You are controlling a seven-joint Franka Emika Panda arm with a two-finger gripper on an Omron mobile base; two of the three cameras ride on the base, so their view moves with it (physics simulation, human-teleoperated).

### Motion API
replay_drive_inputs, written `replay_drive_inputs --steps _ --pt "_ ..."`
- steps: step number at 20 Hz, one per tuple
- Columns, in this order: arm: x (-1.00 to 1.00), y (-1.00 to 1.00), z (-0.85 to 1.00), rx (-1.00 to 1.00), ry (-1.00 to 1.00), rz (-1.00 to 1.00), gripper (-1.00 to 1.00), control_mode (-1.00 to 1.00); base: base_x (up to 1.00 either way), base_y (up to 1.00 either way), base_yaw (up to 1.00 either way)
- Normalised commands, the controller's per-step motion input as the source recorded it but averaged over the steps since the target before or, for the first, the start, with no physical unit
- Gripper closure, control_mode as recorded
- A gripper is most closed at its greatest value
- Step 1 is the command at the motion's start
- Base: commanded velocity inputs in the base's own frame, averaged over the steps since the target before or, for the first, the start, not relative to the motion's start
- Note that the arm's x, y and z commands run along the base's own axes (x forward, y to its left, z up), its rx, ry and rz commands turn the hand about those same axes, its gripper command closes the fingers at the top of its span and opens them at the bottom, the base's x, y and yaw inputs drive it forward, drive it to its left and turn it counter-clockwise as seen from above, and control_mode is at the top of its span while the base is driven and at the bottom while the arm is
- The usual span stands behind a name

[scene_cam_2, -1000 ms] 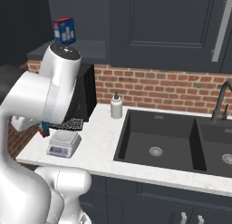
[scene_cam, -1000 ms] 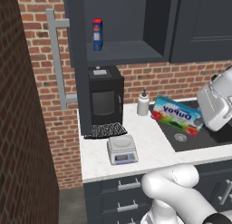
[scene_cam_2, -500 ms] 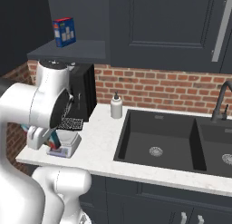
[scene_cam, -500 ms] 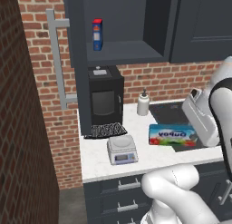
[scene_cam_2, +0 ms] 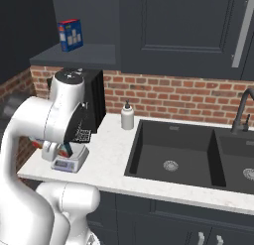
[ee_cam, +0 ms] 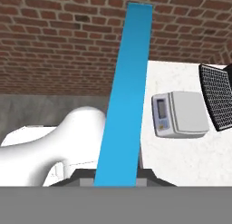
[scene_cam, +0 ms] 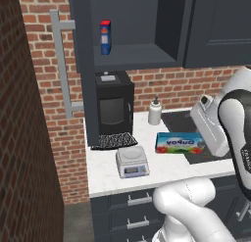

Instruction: Pick the boxed food and place it on the digital scale for weighing, and close the cabinet.

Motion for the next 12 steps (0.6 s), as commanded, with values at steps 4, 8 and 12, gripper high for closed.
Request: replay_drive_inputs --steps 4,8,12 --pt "0.71 0.08 -0.05 0.04 0.28 0.05 1.00 -1.00 0.00 0.00 0.00" --pt "0.65 0.10 -0.13 0.00 0.27 0.09 1.00 -1.00 0.00 0.00 0.00" --pt "0.43 0.12 -0.25 0.00 0.02 0.02 1.00 -1.00 0.00 0.00 0.00"
